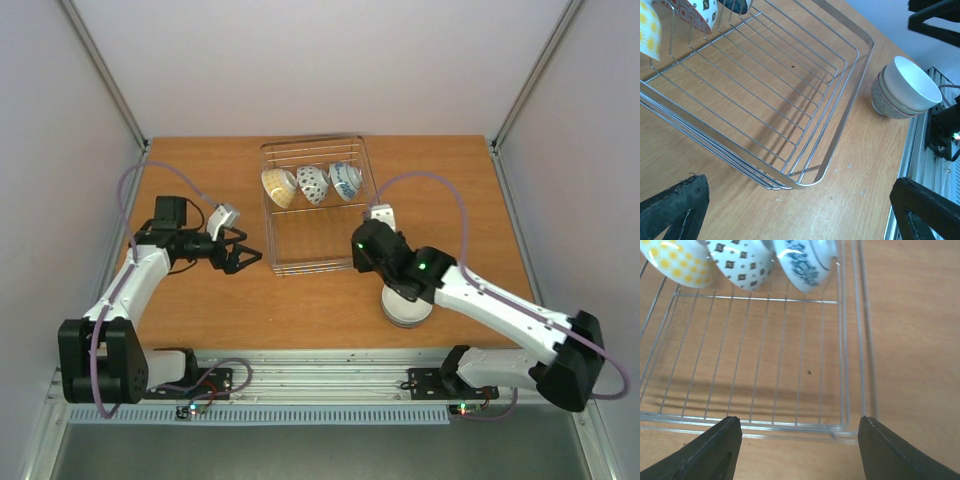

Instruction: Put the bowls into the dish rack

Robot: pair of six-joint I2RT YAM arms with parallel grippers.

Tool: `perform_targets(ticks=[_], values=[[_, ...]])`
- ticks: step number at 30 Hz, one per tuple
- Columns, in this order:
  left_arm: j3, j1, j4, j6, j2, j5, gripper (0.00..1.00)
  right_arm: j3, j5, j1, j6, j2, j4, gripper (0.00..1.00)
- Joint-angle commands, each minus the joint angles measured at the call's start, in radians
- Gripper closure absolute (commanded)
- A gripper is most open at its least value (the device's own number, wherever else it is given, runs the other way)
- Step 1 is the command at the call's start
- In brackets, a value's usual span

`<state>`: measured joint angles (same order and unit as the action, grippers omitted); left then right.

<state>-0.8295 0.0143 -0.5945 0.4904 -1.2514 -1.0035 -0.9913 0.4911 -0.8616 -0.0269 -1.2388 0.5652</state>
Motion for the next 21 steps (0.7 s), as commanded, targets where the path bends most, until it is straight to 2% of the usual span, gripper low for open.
perform_targets(ticks=[1,9,21], values=[[-0.006,-0.01,-0.031,0.034,0.001,-0.008,0.01,0.034,0.072,-0.028,0.206,0.102,0.216,0.36],[-0.008,-0.01,-0.054,0.051,0.014,-0.013,0.01,0.08,-0.026,-0.105,0.298,0.106,0.343,0.43],[-0.008,-0.01,-0.057,0.052,0.017,-0.017,0.01,0.139,-0.057,-0.149,0.371,-0.014,0.353,0.58]])
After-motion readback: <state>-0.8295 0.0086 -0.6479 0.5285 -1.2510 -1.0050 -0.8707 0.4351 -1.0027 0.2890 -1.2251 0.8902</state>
